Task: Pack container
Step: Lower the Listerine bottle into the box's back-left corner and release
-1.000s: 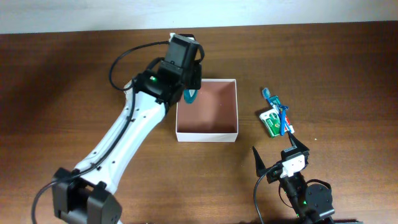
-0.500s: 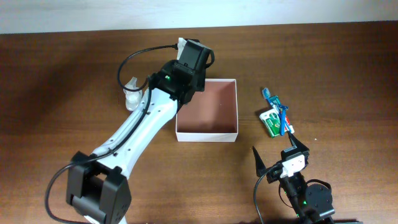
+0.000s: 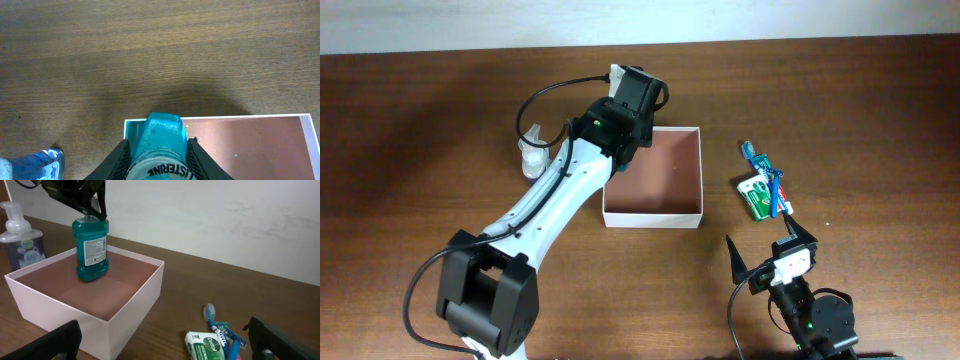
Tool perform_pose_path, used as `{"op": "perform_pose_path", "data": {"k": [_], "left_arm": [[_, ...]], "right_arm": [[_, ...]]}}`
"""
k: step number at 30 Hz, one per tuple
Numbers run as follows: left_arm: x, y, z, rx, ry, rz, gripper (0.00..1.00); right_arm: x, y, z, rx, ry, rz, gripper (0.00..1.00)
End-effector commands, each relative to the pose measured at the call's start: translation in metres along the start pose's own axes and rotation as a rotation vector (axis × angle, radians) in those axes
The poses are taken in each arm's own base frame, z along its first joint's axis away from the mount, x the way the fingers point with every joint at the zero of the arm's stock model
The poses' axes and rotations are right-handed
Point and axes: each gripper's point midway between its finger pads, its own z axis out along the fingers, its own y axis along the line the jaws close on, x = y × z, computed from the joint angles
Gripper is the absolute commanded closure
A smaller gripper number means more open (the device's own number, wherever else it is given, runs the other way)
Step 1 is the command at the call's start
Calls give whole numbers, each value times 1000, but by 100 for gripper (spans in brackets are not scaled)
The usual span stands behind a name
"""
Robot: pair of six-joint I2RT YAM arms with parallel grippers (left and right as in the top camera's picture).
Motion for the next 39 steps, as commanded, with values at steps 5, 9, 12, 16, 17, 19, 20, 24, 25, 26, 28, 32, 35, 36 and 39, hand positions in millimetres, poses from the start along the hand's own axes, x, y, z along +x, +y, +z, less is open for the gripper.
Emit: {"op": "perform_pose_path", "data": {"k": [5, 9, 12, 16, 17, 19, 20, 24, 25, 26, 28, 32, 35, 36, 39], "left_arm": [[-17, 2, -3, -20, -47, -25, 99], [-13, 4, 6, -28, -33, -25, 99], [-8, 5, 12, -36, -17, -20, 99], [2, 3, 25, -47, 14, -8, 99], [3, 3, 27, -48, 16, -7, 99], [3, 5, 28, -50, 19, -9, 99], [3, 6, 28, -53, 18, -11, 99], [4, 12, 29, -61, 27, -16, 98], [5, 13, 29, -64, 32, -15, 97], [6, 14, 29, -66, 37, -13, 92], [8, 14, 29, -68, 44, -10, 83], [11, 15, 29, -72, 56, -6, 69], [14, 16, 28, -76, 69, -1, 17], [15, 16, 28, -77, 72, 0, 1], [16, 17, 28, -79, 78, 3, 1]], "right_arm": [[3, -1, 0, 4, 8, -2, 1], [3, -1, 0, 4, 8, -2, 1], [3, -1, 0, 4, 8, -2, 1], [3, -1, 0, 4, 8, -2, 1], [3, -1, 0, 4, 8, -2, 1], [3, -1, 0, 4, 8, -2, 1], [3, -1, 0, 4, 8, -2, 1], [3, -1, 0, 4, 8, -2, 1], [3, -1, 0, 4, 8, -2, 2], [3, -1, 0, 4, 8, -2, 1], [3, -1, 0, 4, 8, -2, 1], [3, -1, 0, 4, 8, -2, 1], [3, -1, 0, 4, 8, -2, 1], [3, -1, 0, 4, 8, -2, 1], [3, -1, 0, 4, 8, -2, 1]]}}
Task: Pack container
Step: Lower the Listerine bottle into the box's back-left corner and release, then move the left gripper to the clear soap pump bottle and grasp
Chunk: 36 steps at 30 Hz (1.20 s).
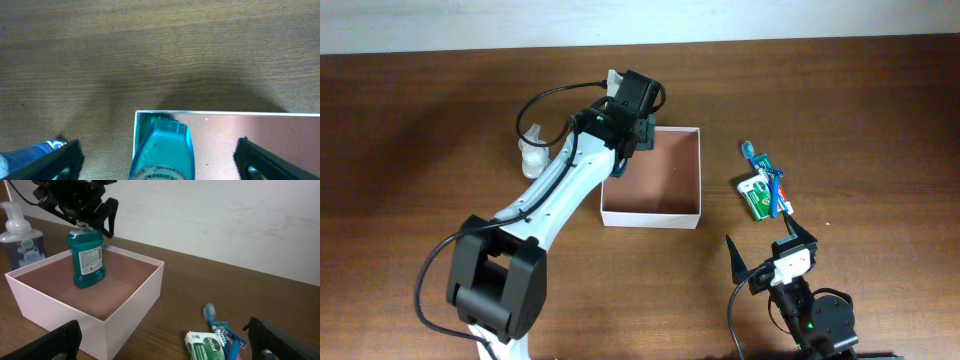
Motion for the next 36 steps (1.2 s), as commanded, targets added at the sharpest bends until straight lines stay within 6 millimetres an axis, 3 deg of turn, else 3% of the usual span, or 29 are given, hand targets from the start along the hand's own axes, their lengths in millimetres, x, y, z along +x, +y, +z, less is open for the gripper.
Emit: {"op": "perform_pose_path", "data": {"k": [1, 8, 11, 15, 18, 22, 26, 36], "left_arm": [[-5, 4, 2, -17, -5, -9, 1], [-17, 7, -18, -6, -34, -16, 1], [-35, 13, -49, 11, -84, -36, 1], [-62, 27, -109, 45, -181, -75, 1], [-65, 35, -140, 74, -207, -85, 1], [-49, 58, -180, 52, -194, 36, 1], [-33, 88, -183, 2, -124, 39, 1], [-9, 148, -141, 170, 84, -35, 1]], "right_arm": [[3, -1, 0, 4, 8, -3, 1], [3, -1, 0, 4, 8, -3, 1], [3, -1, 0, 5, 8, -3, 1], [3, -1, 0, 4, 8, -3, 1], [3, -1, 0, 4, 8, -3, 1], [3, -1, 0, 4, 8, -3, 1], [3, -1, 0, 4, 8, -3, 1], [3, -1, 0, 4, 8, -3, 1]]}}
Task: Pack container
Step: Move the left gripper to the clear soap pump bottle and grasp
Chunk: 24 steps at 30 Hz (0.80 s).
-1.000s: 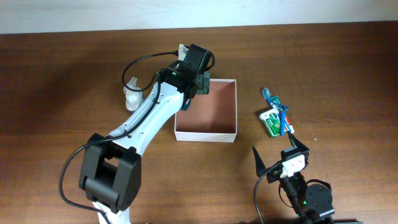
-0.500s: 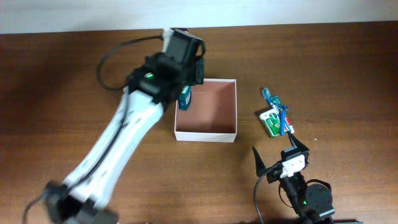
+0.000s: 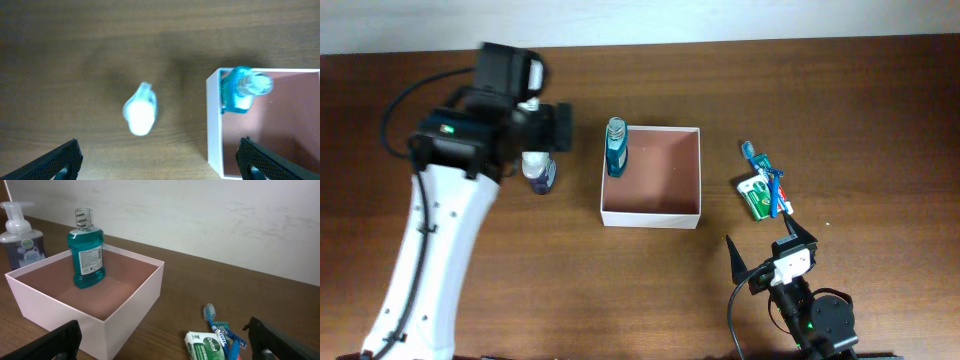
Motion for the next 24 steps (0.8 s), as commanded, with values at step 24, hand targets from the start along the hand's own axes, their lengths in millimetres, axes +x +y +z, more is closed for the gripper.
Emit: {"op": "perform_pose_path", "data": {"k": [24], "left_arm": [[44, 14, 124, 114, 327, 49, 15]], "right_arm": [[3, -1, 0, 4, 8, -2, 1]]}}
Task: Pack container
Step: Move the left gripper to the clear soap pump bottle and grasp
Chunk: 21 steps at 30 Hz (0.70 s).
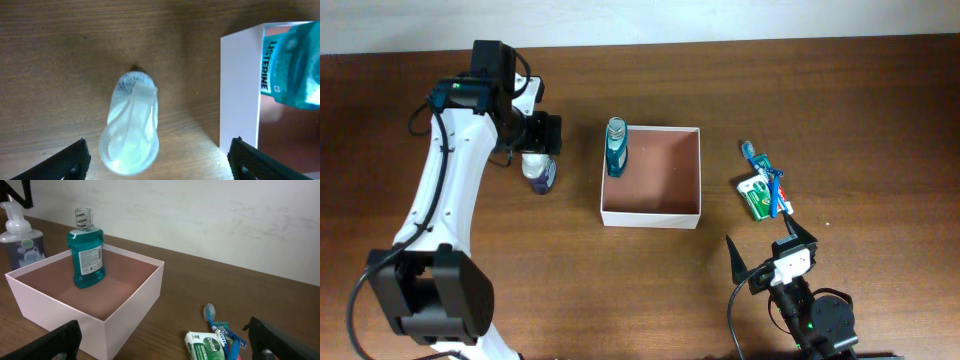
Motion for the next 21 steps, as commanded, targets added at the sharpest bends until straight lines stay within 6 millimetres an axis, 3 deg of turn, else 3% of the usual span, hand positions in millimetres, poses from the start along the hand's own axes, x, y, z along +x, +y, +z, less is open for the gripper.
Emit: {"op": "perform_pose_path", "data": {"k": [1, 7, 21], "left_arm": [[0, 8, 11, -36, 19, 16, 15], [-2, 9, 12, -44, 13, 14, 18], [1, 11, 37, -42, 62, 3, 26]], "right_arm": [[3, -1, 0, 4, 8, -2, 1], [3, -1, 0, 4, 8, -2, 1], [3, -1, 0, 4, 8, -2, 1]]}}
